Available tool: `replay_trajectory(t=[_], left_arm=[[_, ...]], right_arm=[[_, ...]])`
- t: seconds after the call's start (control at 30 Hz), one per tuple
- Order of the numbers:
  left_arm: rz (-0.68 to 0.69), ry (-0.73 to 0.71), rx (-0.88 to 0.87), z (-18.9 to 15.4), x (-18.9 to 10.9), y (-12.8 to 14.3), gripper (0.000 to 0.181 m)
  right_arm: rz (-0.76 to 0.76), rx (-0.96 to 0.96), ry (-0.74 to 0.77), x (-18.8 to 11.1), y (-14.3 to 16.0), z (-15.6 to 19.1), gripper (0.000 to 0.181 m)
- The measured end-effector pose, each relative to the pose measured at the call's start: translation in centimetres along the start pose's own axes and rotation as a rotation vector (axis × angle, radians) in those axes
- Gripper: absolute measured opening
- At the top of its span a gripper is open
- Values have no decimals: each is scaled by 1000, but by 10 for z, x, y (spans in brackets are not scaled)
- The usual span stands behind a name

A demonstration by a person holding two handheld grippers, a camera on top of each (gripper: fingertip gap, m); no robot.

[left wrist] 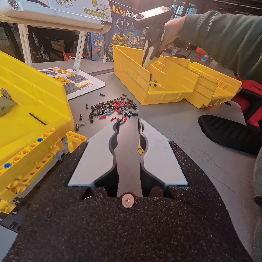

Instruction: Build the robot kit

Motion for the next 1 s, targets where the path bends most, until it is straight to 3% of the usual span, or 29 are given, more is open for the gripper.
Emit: replay_trajectory(t=[0.13,0.27,0.4,0.53,0.73,1.0], left_arm=[[4,0,4,-1,0,0,25],[3,0,0,0,0,0,25],[1,0,-4,0,0,0,25],[1,2,-5,1,0,0,25],[0,2,-6,1,0,0,25],[-6,-11,-11,2,0,0,25]], right_arm=[[177,-29,55,15,16,-7,12],[218,-72,36,24,11,-1,12],[216,-98,-10,25,5,6,5],[111,-64,-195,17,-1,18,14],[14,-12,-87,5,-2,0,14],[155,-51,37,21,6,-11,14]])
Point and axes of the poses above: each gripper's, where its closed fingertips meet, x out along the fingers, y out of its underside, z = x × y across the jaws, the point moved 10 cm from there along -x, back along the fingers, and after that the axes turned 6 degrees about -x, right-handed, at the moved point
